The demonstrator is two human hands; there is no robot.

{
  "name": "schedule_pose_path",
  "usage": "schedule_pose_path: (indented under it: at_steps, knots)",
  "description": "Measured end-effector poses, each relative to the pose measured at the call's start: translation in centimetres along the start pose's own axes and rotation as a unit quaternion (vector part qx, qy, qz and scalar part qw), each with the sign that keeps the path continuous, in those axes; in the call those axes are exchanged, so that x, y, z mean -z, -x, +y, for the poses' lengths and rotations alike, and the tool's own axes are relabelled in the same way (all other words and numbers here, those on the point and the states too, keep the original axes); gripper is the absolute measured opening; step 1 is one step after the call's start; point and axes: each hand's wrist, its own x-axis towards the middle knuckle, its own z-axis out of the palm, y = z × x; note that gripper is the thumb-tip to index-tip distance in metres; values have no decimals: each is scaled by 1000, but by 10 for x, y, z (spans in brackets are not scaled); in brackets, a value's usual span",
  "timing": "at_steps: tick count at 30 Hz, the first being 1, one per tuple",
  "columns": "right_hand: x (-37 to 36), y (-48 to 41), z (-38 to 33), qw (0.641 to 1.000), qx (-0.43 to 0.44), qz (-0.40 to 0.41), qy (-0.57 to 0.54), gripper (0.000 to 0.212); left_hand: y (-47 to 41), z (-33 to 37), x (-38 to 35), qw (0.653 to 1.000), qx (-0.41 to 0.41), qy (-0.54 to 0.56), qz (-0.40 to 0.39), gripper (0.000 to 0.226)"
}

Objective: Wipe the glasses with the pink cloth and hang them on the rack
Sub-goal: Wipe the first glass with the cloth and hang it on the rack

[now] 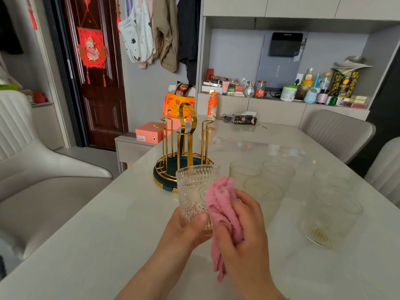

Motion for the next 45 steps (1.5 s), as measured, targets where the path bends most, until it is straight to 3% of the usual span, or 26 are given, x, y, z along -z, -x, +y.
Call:
schedule_pose_path:
  at_steps: [2, 7, 8, 12, 13, 17, 21, 26, 28, 31, 35, 37, 41, 45]
  knots:
    - [4, -3, -2, 999, -22, -6, -26, 28, 1, -1, 0, 1000, -4, 12, -10, 97]
    - [12, -11, 5, 978, -156, -8, -136, 15, 1, -1, 3, 994, 25, 103, -25, 91]
    - [10, -10, 5, 981, -148, -8, -121, 16, 0, -1, 5, 994, 37, 99, -10, 95]
    - [3, -4, -1, 998, 45, -37, 38, 28, 0, 0, 6, 998, 49, 46, -9, 101]
    - [6, -6, -1, 998, 46, -33, 40, 27, 1, 0, 4, 998, 44, 43, -18, 102]
    - [19, -16, -2, 997, -43, 47, -42, 25, 5, -2, -1, 995, 39, 45, -75, 99]
    - [13, -12, 5, 987, -132, 35, -85, 10, 3, -4, 1, 990, 43, 129, -48, 83]
    - [8, -8, 1, 992, 87, -17, 94, 33, 1, 1, 2, 996, 42, 77, -16, 100]
    - [14, -12, 0, 988, 110, -4, 106, 35, 3, 1, 0, 995, 57, 69, -41, 103]
    - [19, -16, -2, 999, 9, 35, 4, 27, 5, -1, -2, 992, 60, 82, -79, 100]
    - [18, -15, 9, 980, -164, 28, -110, 20, 4, -1, 0, 984, 58, 153, -65, 75]
    - [15, -13, 12, 977, -180, 3, -117, 11, 2, 0, 2, 986, 65, 153, -28, 71]
    - [10, -9, 12, 983, -155, 15, -95, 40, 1, 0, 3, 989, 81, 126, 5, 48]
    - [12, -10, 8, 993, -98, 29, -66, 33, 0, -2, 4, 989, 105, 104, -1, 47]
